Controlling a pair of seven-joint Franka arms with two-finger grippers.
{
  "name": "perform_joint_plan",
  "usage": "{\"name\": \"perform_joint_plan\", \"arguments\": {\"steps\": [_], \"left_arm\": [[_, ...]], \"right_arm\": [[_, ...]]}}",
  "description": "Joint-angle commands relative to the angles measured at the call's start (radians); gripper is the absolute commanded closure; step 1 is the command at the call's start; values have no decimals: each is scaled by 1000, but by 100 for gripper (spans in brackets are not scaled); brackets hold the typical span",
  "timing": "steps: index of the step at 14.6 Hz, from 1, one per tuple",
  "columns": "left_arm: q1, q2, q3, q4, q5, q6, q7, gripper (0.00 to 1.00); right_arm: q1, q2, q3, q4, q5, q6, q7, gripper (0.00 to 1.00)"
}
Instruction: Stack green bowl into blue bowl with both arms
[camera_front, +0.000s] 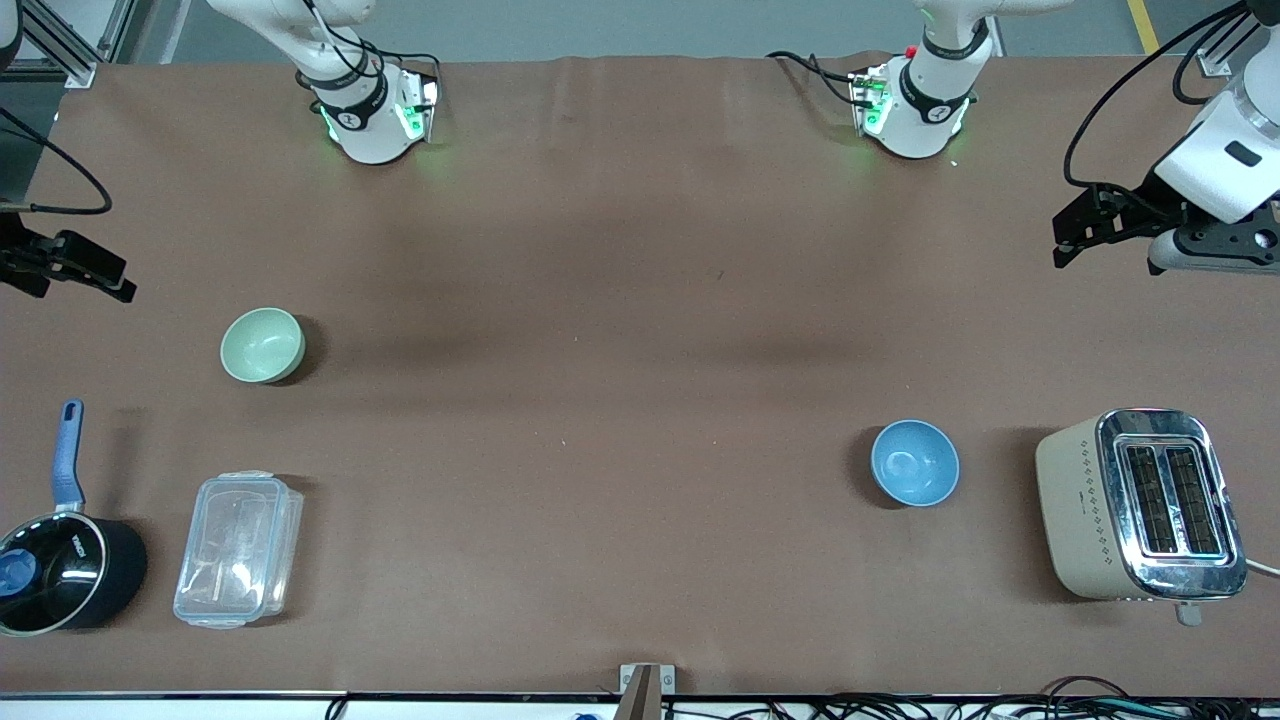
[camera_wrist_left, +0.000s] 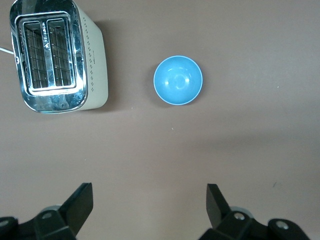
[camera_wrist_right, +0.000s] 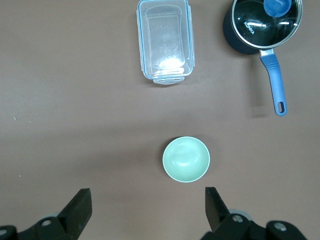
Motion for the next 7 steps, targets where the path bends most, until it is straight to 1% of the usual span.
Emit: {"name": "perform_joint_plan", "arguments": {"steps": [1,4,7], "left_arm": [[3,8,-1,25,9,-8,-2,0],[11,46,1,74,16,-8,-2,0],[14,126,1,74,19,3,1,0]], "right_arm": [[-20,-14,8,-17,23,0,-3,0],[-22,-14,8,-22,23,0,-5,0],[-39,-12,8,-25,25,0,-22,0]]}}
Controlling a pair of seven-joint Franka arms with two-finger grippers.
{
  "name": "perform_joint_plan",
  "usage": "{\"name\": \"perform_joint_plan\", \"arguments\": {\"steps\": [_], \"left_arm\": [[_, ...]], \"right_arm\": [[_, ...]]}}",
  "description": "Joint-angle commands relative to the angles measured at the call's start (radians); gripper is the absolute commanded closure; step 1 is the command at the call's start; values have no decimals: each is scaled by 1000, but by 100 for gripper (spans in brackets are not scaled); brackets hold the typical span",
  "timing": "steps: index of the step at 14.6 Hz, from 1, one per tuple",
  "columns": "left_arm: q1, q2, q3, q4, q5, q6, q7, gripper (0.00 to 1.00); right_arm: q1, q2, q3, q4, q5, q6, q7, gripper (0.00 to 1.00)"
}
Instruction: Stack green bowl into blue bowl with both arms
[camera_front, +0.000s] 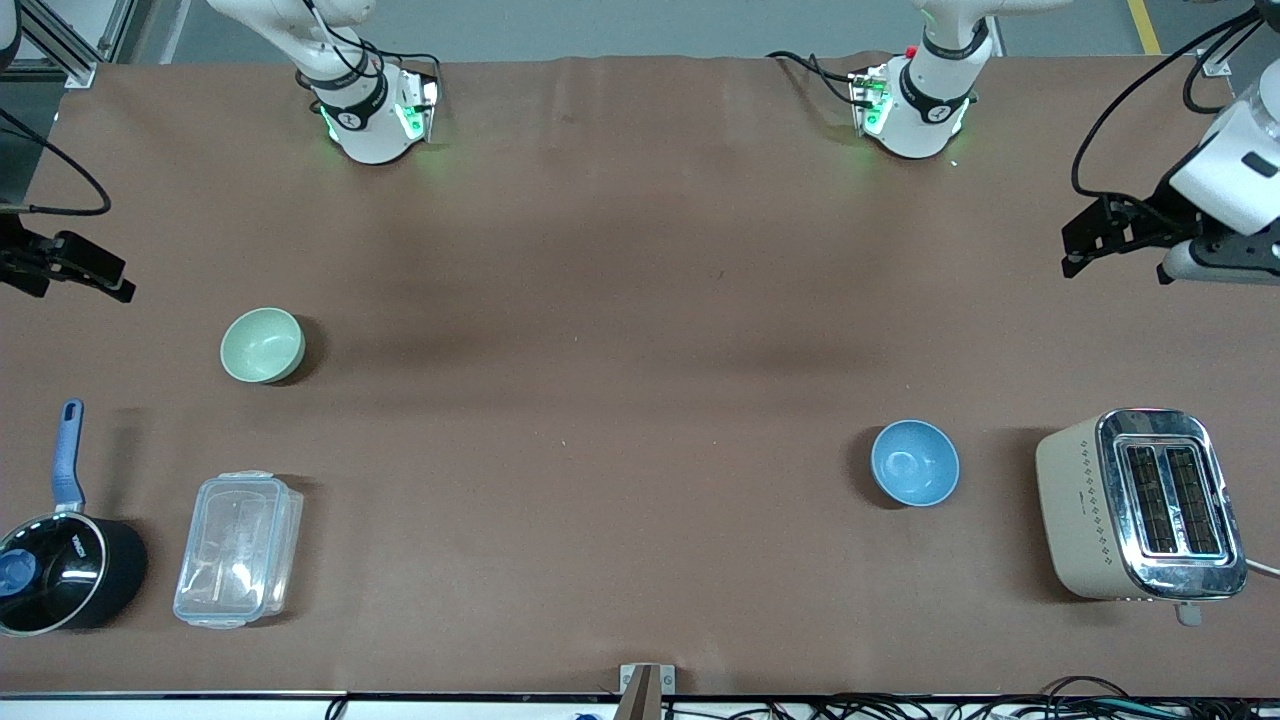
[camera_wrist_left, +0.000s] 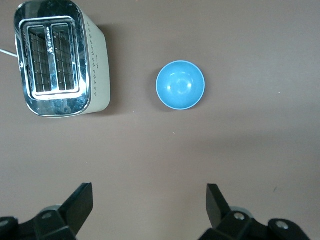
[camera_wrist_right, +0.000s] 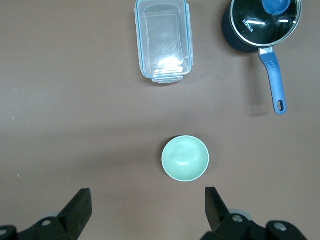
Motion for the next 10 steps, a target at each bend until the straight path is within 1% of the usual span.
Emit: {"name": "perform_joint_plan", "arguments": {"steps": [1,2,3,5,7,8,10], "left_arm": [[5,102,-2,34,19,21,1,0],[14,130,-2,22,21,71,1,0],[25,151,-2,-19,22,142,0,0],[25,191,0,-111,25,304,-5,0],[40,257,3,-203,25,496,-7,0],[52,297,1,-228,25,569,-8,0],[52,384,0,-234,25,642,-8,0]], "right_arm": [[-37,-14,9,-29,43,3,-38,0],[-57,-14,7,-38,77,3,-49,0],[-79,-14,7,-56,94,9,-67,0],[-117,-13,6,-88,100,22,-103,0],[-148,-13,7,-147,101,70,-116,0],[-168,-13,6,-177,101,94,-133,0],[-206,-11,6,-251,101,171,-170,0]]}}
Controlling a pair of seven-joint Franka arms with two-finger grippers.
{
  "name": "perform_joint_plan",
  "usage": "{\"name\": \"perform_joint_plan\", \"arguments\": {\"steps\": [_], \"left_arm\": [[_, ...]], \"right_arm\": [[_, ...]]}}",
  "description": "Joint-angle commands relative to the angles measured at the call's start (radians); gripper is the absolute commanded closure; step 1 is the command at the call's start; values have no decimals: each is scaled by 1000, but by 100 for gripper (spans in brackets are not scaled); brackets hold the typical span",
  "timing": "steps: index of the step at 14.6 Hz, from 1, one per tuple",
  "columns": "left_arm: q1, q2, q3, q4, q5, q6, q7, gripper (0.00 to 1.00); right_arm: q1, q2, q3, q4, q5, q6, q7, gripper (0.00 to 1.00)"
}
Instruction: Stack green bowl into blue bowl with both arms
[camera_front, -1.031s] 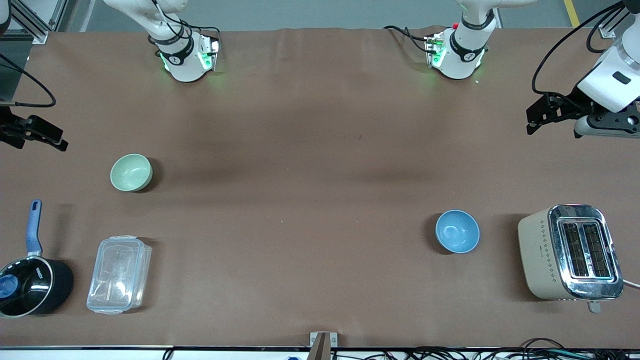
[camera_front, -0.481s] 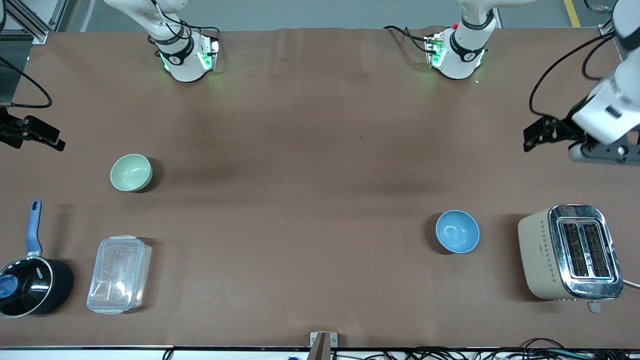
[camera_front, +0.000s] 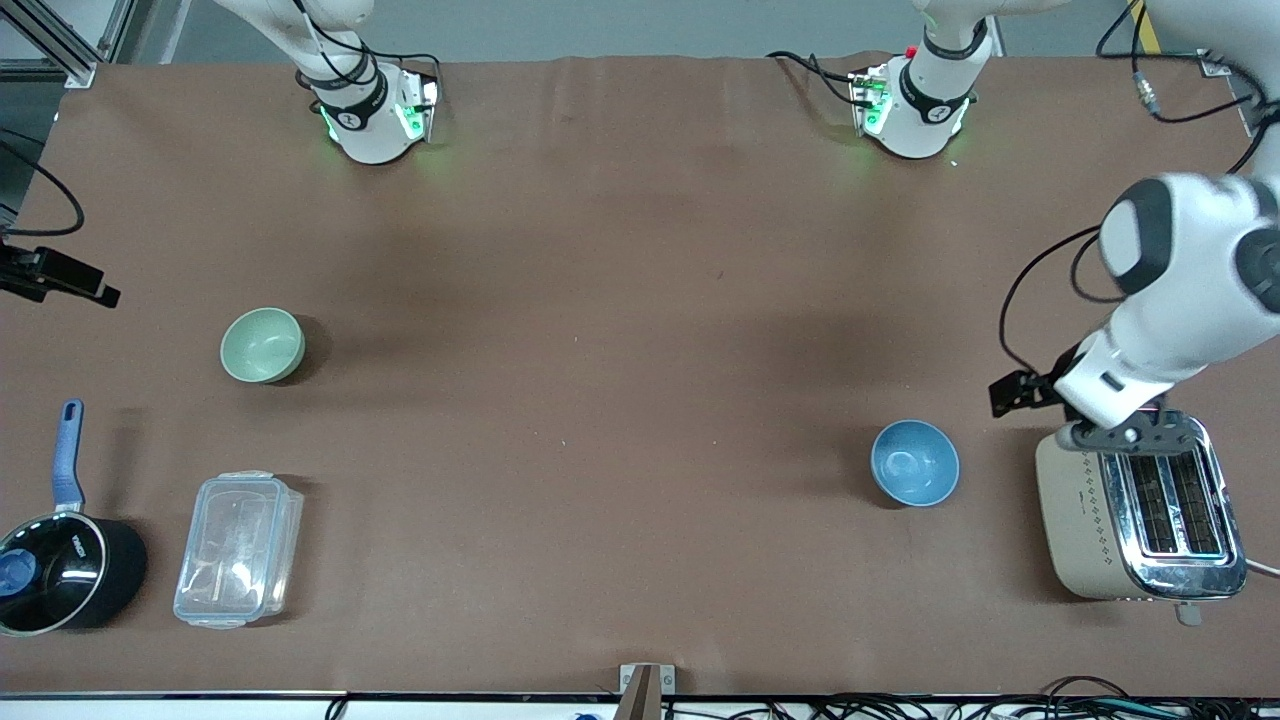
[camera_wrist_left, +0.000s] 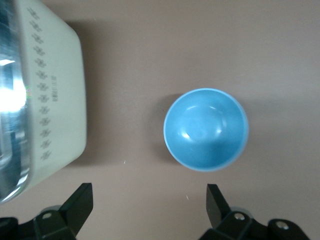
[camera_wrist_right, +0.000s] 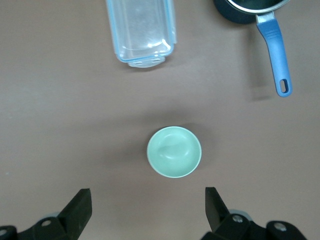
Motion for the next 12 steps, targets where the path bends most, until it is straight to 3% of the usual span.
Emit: {"name": "perform_joint_plan", "arguments": {"steps": [1,3,6,9,12], "left_arm": [[3,93,-5,0,19,75,-8,0],[0,159,-5,0,19,147,-10,4],[-6,205,-9,20,8,189,-10,20],[-15,266,-14,62,5,203,-33,40],[-35,291,-14,76,6,227,-65,62]], "right_arm": [[-56,-10,10,-128,26,114,-41,0],[-82,29,10,-188,26,192,-43,0],[-127,145,10,-199,26,222,-44,0],[-160,265,12,-199,29,242,-78,0],[-197,355,12,-200,101,243,-180,0]]}}
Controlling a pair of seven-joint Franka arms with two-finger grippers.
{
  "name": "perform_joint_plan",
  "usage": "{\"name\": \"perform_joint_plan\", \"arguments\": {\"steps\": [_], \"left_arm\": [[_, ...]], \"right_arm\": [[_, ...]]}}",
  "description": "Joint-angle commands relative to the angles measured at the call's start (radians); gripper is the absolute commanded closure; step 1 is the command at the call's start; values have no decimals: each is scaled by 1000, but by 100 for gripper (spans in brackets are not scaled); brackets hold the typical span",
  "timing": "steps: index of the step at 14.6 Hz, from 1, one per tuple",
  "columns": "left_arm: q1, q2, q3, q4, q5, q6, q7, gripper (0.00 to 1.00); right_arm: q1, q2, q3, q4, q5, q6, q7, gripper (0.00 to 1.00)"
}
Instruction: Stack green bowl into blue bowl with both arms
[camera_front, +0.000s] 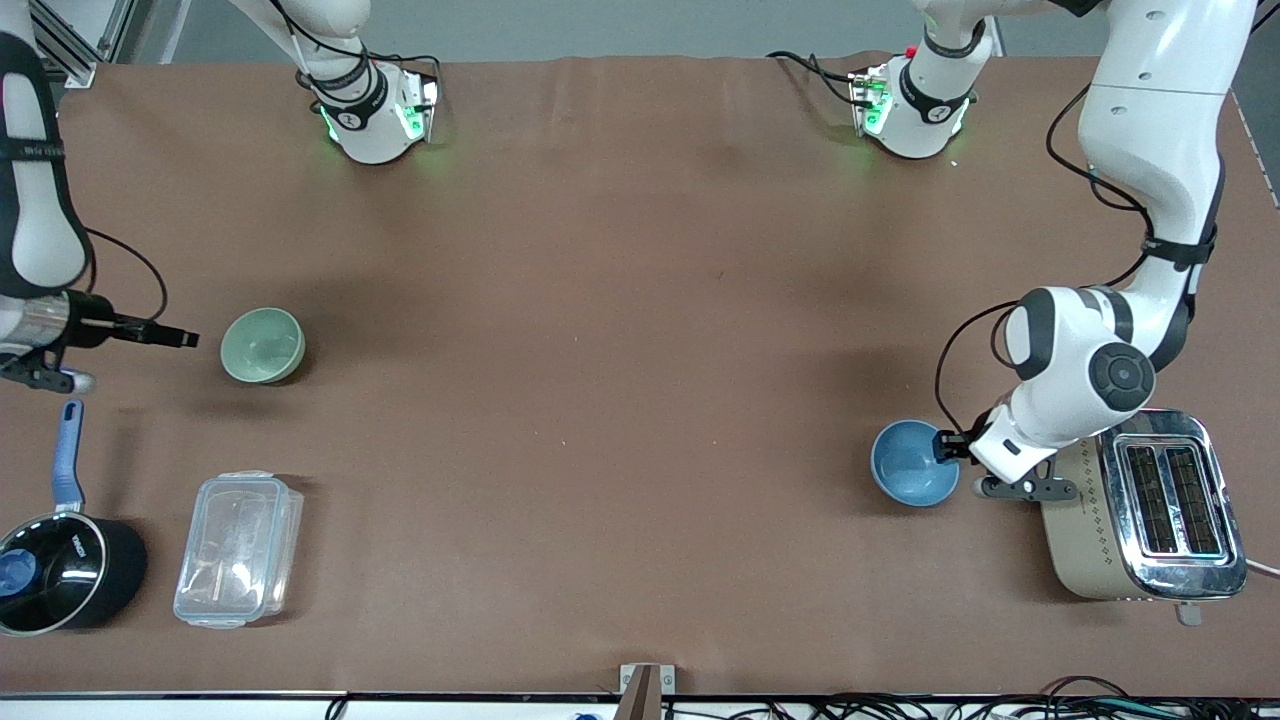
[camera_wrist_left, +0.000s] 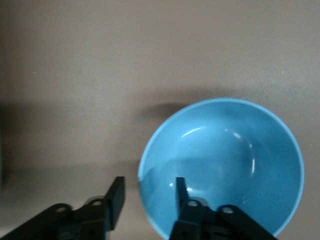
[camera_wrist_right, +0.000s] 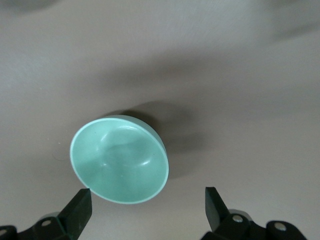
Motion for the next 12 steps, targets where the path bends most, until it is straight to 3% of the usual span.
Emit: {"name": "perform_joint_plan", "arguments": {"steps": [1,4,6,9,10,12], "left_arm": [[-24,31,1,40,6,12,-36,72],[-43,33,-2,54,12,12,-91,95],[-87,24,-19,66,8,6,-174,99],[-206,-4,-19,75,8,-20,-381,100],[-258,-18,-20,77,8,-31,-466,100],[-355,-22,-22,86,6,-32,-621,100]], "right_arm": [[-46,71,14,6,69,-3,-92,0],[-46,143,17,1,76,-3,-100,7],[-46,172,17,1,104,-2,-142,15],[-48,175,16,2,138,-2,-170,77],[-49,175,16,2,138,0,-170,88],[-45,172,16,2,138,-2,-170,98]]}}
